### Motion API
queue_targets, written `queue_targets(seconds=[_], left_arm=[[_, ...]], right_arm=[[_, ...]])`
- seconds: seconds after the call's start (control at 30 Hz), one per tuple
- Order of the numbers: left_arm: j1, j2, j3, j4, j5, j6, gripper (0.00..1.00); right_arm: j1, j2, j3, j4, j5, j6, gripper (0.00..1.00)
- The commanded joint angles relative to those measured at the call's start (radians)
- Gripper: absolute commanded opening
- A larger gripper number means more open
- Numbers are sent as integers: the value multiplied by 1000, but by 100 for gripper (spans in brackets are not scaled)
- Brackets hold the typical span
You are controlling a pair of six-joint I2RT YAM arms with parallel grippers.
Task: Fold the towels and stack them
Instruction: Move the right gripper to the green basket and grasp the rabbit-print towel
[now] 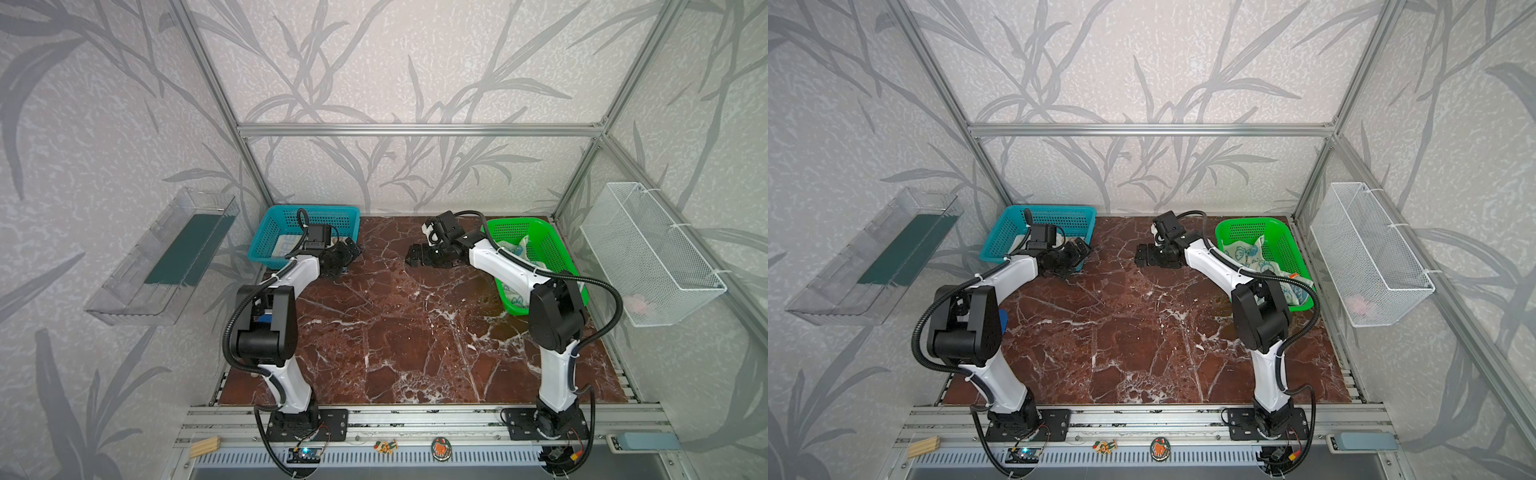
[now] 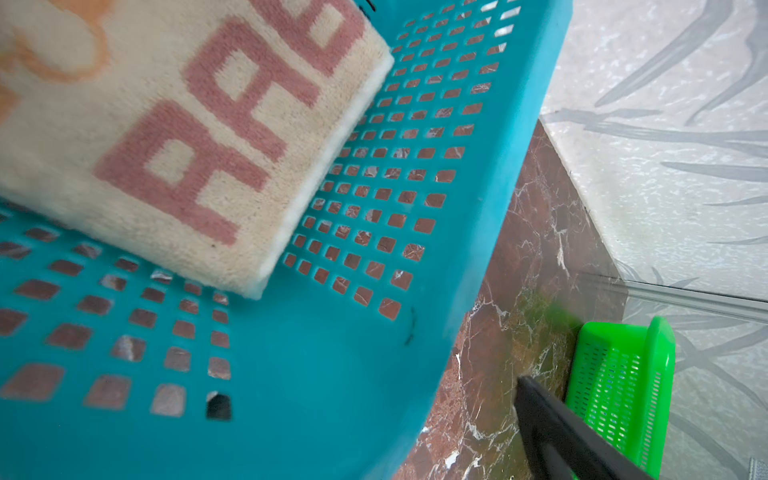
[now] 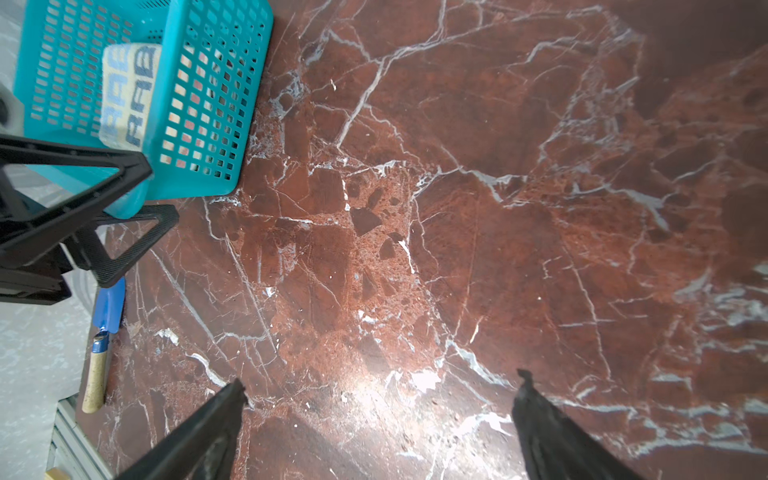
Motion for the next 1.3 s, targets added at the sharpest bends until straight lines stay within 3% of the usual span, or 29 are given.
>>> queue_targets(seconds=[0.0,0.33,0.53,0.63,0.83,0.97,1.17,1.27], left_arm=[[1,-27,-3,-4,-37,9,99],[-48,-231,-110,-70,-87,92,99],[-215,-360,-91,-147,-259,247,99],[-343,-374,-39,-165,-379,356,99],[-589,-269,112,-166,-525,525,99],[-724,-141,229,-145,-590,635,99],[-841,68,459,-207,-669,750,99],[-884,168,561,-225,-723,852,99]], right_arm=[[-13,-81,-28,24,-5,-23,99],[-111,-254,-133,-36,62,-57,99],[-177,-436,-260,-56,320,-52,99],[-257,-513,-347,-37,333,-20,99],[-411,-582,-489,-26,328,-7,99],[-445,-582,-565,-26,442,-3,99],[-459,-523,-601,-32,582,-7,99],[-485,-470,-590,-42,576,-5,99]])
